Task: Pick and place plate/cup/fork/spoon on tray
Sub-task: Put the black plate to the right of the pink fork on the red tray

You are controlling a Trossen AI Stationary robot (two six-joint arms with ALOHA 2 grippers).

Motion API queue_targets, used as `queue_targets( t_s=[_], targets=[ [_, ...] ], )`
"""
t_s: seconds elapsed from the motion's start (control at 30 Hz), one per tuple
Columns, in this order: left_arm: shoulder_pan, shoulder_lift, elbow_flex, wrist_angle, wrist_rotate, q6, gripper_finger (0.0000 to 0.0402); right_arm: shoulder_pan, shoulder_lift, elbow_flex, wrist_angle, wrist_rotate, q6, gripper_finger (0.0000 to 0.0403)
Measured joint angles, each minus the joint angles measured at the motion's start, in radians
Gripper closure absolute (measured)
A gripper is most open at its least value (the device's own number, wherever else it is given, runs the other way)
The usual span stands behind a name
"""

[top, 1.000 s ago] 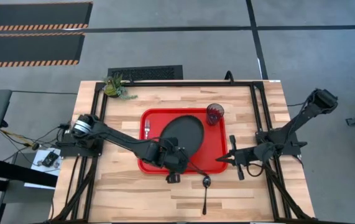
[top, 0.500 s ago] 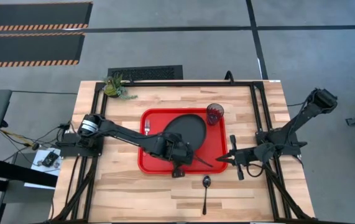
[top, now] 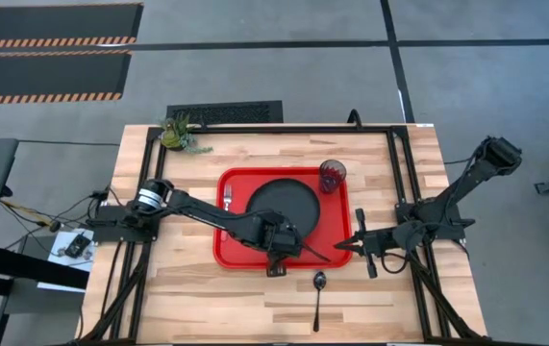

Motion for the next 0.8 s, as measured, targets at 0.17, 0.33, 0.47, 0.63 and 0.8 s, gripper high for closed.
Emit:
queue_targets(
  t_s=[0.17, 0.33, 0.47, 0.63, 0.8],
  targets=[
    [0.023, 0.004, 0.000, 0.056, 0.020, -0.004, 0.0401, 0.000, 0.000, 0.000, 0.000, 0.000, 0.000, 0.0392],
    [0.045, 0.005, 0.000, 0.066, 0.042, -0.008, 0.0402, 0.000, 0.000, 0.000, 0.003, 0.000, 0.000, 0.0392],
    [0.054, 0.005, 0.000, 0.059, 0.088, -0.030, 0.0401, 0.000, 0.000, 0.000, 0.002, 0.000, -0.001, 0.0392],
    [0.055, 0.006, -0.014, 0.086, 0.103, -0.033, 0.0401, 0.000, 0.000, 0.000, 0.002, -0.001, -0.001, 0.0392],
    [0.055, 0.006, -0.015, 0.102, 0.111, -0.037, 0.0401, 0.000, 0.000, 0.000, 0.002, -0.001, -0.001, 0.0392]
  ],
)
